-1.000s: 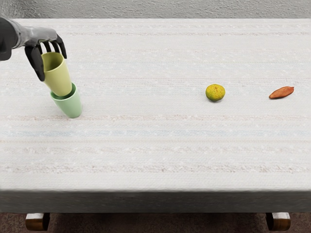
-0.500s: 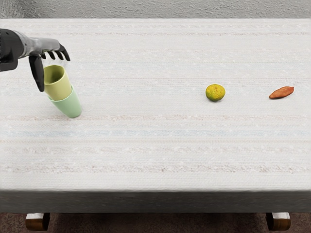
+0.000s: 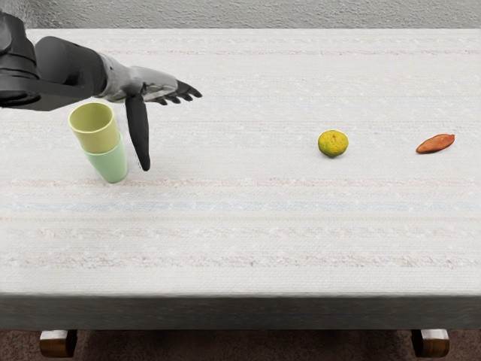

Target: Pick up cup and place in cup with left hand

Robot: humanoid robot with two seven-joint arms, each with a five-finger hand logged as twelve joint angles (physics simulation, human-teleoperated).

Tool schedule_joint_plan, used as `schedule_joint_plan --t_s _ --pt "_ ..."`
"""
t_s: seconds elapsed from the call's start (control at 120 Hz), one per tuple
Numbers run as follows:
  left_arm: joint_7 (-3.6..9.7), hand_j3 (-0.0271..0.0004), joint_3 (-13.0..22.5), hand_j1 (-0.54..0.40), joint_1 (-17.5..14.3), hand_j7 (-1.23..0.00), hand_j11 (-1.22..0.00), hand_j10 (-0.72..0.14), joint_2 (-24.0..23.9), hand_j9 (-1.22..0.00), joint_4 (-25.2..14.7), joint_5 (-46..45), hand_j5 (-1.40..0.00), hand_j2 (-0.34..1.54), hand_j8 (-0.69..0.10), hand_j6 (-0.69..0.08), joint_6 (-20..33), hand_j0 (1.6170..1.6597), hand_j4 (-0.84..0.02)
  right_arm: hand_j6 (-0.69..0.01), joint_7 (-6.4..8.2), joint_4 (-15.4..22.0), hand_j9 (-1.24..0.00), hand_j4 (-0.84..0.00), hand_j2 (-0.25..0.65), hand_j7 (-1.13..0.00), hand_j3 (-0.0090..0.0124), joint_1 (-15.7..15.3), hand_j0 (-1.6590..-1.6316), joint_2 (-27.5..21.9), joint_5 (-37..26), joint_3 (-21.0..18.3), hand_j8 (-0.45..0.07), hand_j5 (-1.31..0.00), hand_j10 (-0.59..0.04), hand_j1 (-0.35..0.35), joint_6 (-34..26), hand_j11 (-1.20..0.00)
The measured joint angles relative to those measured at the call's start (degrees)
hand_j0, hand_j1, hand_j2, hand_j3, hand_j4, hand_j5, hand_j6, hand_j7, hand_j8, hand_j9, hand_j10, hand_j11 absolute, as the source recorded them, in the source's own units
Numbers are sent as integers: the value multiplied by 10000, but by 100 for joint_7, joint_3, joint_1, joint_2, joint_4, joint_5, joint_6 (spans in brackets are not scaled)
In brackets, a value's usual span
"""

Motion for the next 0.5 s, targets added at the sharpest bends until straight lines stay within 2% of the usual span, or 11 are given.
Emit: schedule_joint_plan --t_s 0.092,0.142,0.208,0.275,0.383,0.5 --pt "0 0 -21 3338 87 -200 -198 -177 55 -199 -266 -842 -203 70 -158 -157 -337 16580 -180 -274 -1 -2 -356 -274 -55 -356 0 2 -16581 0 0 -2 -274 -356 -274 -3162 0 -356" --pt "0 0 -13 3371 211 -156 -155 -141 465 -156 -545 -1337 -159 54 -127 -127 -554 16580 -144 -274 0 -4 -356 -273 -55 -356 0 3 -16581 0 0 -2 -274 -356 -274 -3163 0 -356" --pt "0 0 -2 3404 588 -113 -112 -105 996 -112 -989 -1862 -116 39 -97 -97 -770 16580 -108 -273 0 -4 -355 -273 -55 -355 0 4 -16581 0 0 -3 -273 -355 -273 -3163 0 -355" --pt "0 0 -3 3430 911 -82 -81 -82 1563 -81 -1270 -2283 -84 29 -79 -80 -907 16580 -86 -273 0 -5 -354 -272 -55 -354 0 5 -16581 0 0 -3 -273 -354 -272 -3164 0 -354" --pt "0 0 -20 3457 1352 -49 -47 -59 2408 -48 -1477 -2642 -51 17 -61 -63 -1007 16580 -63 -272 0 -2 -352 -271 -55 -352 0 6 -16581 0 0 1 -271 -352 -271 -3165 0 -352" --pt "0 0 -40 3475 1485 -29 -27 -49 2608 -28 -1527 -2809 -32 9 -55 -57 -1045 16580 -53 -270 -3 -5 -351 -271 -55 -351 0 7 -16581 0 0 5 -270 -351 -270 -3166 0 -351"
